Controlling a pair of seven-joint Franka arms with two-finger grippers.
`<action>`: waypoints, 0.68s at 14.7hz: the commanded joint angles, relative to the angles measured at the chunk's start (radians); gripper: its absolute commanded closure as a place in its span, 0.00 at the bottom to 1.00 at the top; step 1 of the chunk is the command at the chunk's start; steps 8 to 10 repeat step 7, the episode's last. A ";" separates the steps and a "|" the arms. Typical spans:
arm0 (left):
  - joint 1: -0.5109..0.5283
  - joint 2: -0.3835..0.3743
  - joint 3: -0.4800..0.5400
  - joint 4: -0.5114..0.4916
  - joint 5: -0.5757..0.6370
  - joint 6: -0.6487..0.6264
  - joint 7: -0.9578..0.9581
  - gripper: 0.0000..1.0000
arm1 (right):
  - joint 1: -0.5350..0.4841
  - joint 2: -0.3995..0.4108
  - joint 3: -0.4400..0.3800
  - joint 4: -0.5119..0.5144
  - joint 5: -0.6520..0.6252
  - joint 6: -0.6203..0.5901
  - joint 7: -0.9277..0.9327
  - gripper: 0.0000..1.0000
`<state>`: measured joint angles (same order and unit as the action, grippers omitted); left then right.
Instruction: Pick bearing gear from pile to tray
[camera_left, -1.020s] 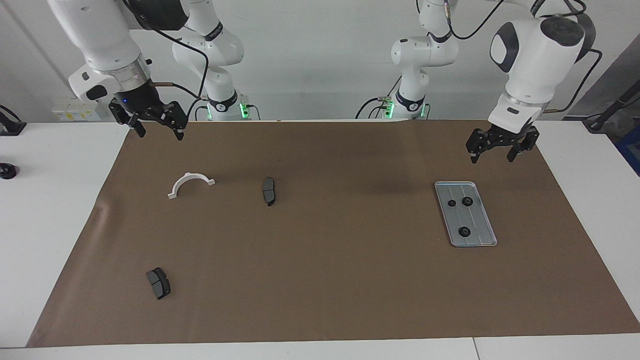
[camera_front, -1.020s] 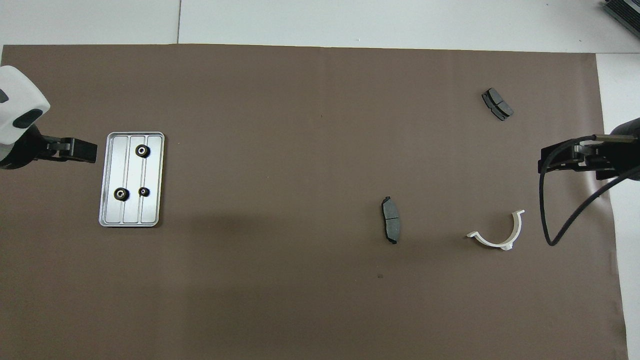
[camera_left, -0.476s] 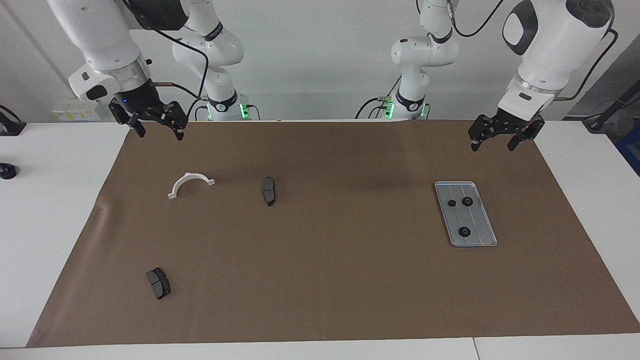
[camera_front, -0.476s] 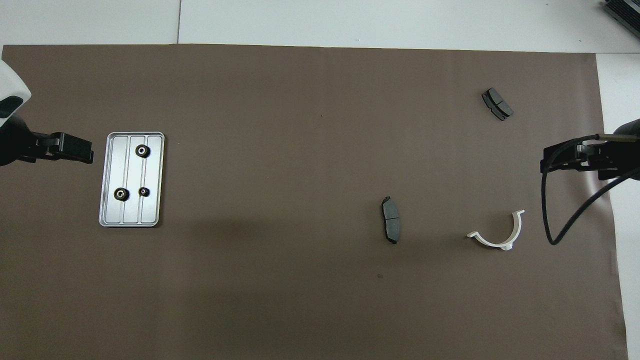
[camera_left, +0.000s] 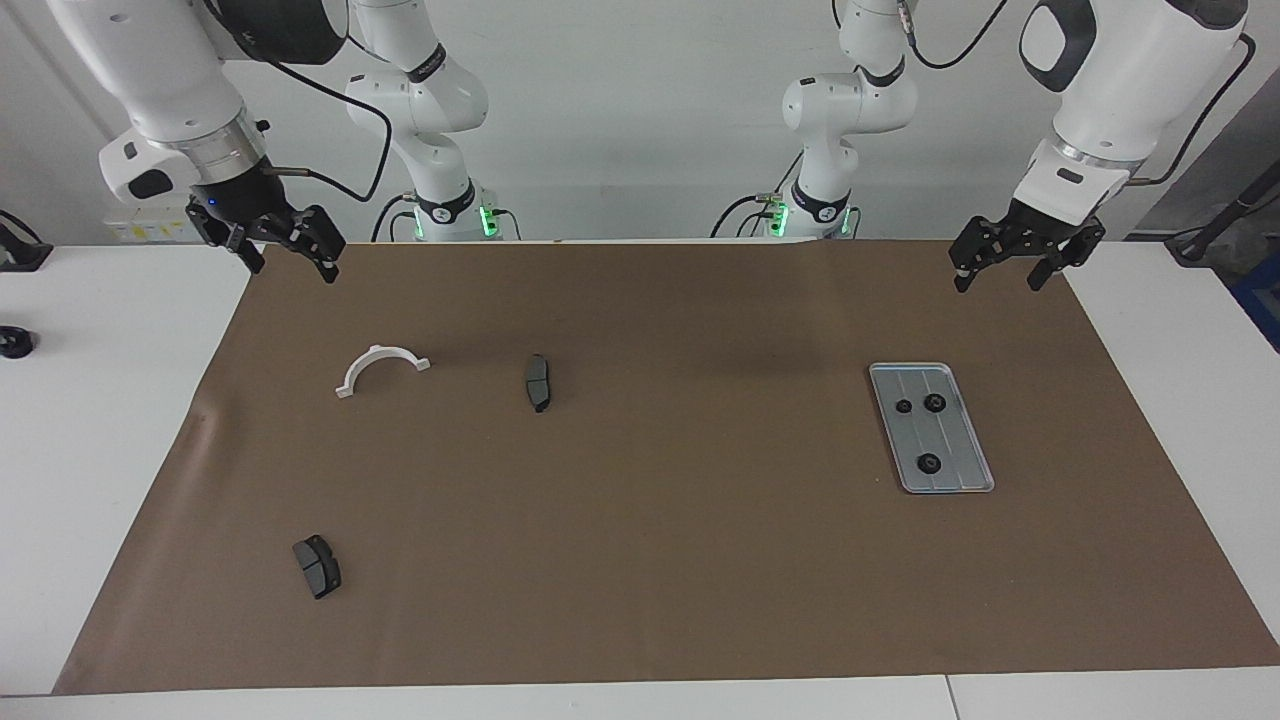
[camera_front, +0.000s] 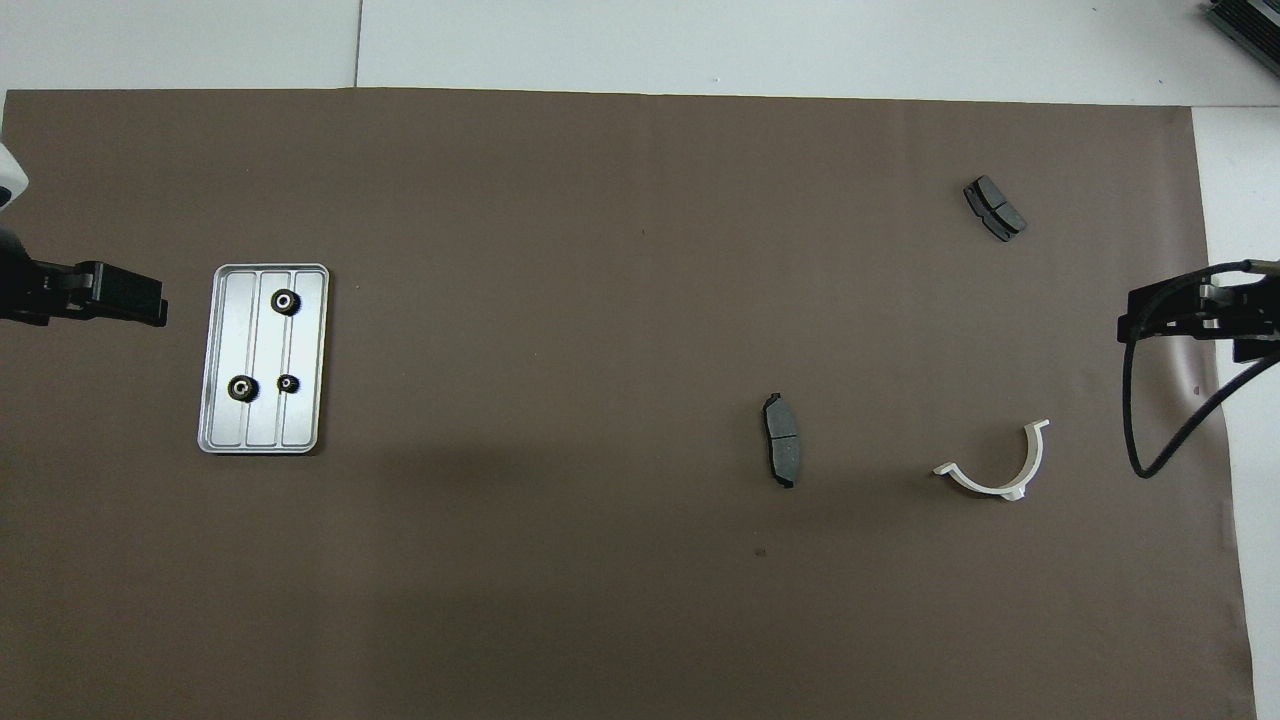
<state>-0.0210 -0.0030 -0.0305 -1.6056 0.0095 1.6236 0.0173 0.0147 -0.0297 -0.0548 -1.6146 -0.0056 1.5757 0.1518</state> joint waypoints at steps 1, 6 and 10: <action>0.000 -0.012 0.004 0.003 -0.005 -0.036 0.010 0.00 | -0.009 -0.013 0.007 -0.013 0.003 0.029 -0.021 0.00; 0.001 -0.017 0.004 -0.005 -0.006 -0.040 0.006 0.00 | -0.004 -0.013 0.009 -0.013 0.016 0.018 -0.021 0.00; 0.001 -0.018 0.004 -0.007 -0.006 -0.040 0.006 0.00 | -0.001 -0.013 0.009 -0.011 0.016 0.015 -0.020 0.00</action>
